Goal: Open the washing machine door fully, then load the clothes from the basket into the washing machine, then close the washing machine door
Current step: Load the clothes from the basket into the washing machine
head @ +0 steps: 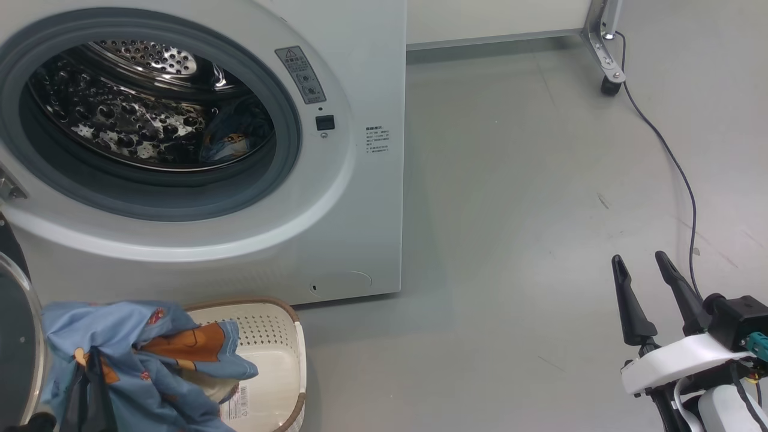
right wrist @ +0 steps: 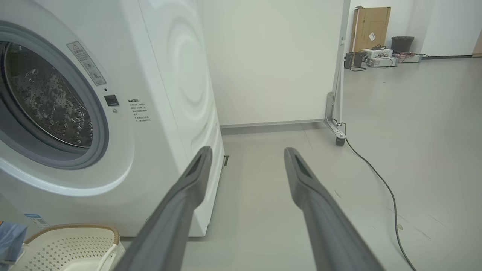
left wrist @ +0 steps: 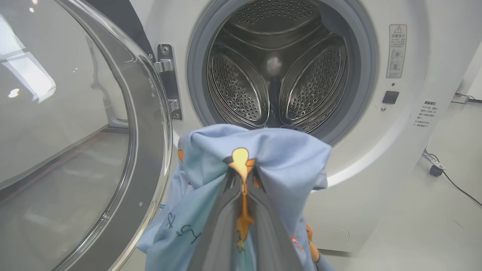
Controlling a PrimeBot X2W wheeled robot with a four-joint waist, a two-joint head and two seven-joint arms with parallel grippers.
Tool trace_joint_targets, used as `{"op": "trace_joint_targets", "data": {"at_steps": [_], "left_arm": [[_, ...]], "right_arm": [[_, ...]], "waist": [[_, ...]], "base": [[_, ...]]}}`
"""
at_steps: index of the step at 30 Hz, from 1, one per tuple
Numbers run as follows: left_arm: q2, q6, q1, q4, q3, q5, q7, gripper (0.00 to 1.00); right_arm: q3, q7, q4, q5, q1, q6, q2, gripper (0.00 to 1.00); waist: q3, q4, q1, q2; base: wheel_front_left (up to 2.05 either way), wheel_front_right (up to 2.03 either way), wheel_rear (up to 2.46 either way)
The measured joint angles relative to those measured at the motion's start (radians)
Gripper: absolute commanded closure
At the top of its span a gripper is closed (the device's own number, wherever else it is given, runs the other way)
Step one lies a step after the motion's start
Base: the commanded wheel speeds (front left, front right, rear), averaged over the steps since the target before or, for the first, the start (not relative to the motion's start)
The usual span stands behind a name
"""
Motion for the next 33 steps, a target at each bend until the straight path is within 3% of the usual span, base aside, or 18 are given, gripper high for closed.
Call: {"op": "trace_joint_targets", "data": {"at_steps": [18, 33], "left_arm": [[-0.004, -0.009, 0.025, -0.062, -0.026, -0.001, 0.000, 1.00], [-0.010, 0.000, -0.250, -0.121, -0.045, 0.000, 0.000, 1.00]], "right_arm": [[-0.001, 0.000, -0.030, -0.002, 0.022, 0.000, 0.006, 0.00], [0.021, 0.000, -0.078, 0.009, -0.024, 0.000, -0.014, 0.00]], "waist": [[0.034, 0.000, 0.0000, 0.0000], [0.177, -0.019, 0.0000, 0.0000]], "base": [[0.00, 0.00, 0.00], [0.00, 0.00, 0.00]]}}
